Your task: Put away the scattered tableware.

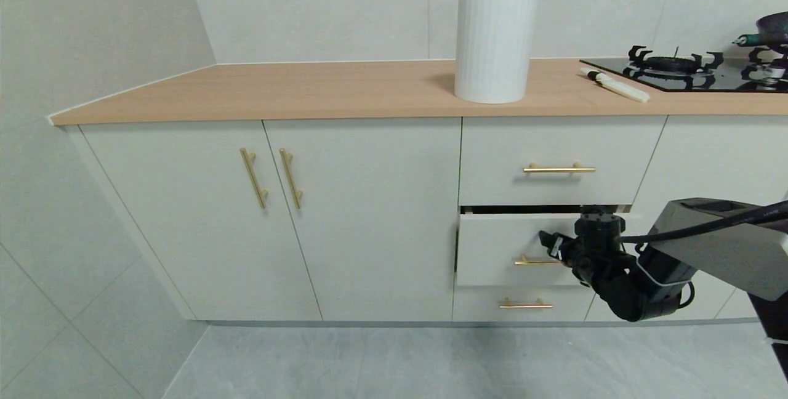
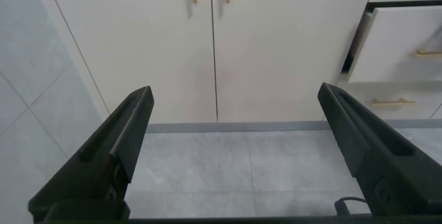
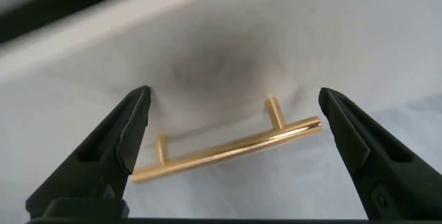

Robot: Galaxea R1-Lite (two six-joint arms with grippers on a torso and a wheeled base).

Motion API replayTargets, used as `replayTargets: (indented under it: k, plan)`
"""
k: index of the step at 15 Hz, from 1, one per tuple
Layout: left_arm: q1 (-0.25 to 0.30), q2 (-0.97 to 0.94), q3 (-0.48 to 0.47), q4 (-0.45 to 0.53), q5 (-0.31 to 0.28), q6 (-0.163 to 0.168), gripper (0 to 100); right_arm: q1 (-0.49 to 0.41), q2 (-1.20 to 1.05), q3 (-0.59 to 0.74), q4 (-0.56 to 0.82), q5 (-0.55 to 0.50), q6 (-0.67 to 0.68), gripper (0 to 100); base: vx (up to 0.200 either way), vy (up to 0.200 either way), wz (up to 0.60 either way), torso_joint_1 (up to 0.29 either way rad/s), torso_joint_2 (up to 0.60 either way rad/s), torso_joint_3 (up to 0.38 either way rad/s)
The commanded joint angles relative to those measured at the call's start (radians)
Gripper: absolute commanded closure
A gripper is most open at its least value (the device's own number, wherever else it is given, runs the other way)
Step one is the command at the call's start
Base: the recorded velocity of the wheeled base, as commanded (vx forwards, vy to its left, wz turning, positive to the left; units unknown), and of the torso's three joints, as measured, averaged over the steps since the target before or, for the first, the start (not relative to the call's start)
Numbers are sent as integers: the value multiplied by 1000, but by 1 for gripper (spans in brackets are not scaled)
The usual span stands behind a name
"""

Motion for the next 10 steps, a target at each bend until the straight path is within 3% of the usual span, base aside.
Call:
replayTargets:
  k: [1,10]
  plan:
    - [0,0,1,0,0,0,0,-9,36,-48,4,-2,12,0,0,0,0,0,0,0]
    - [0,0,-1,0,0,0,0,-81,108,-206,4,-9,33,0,0,0,0,0,0,0]
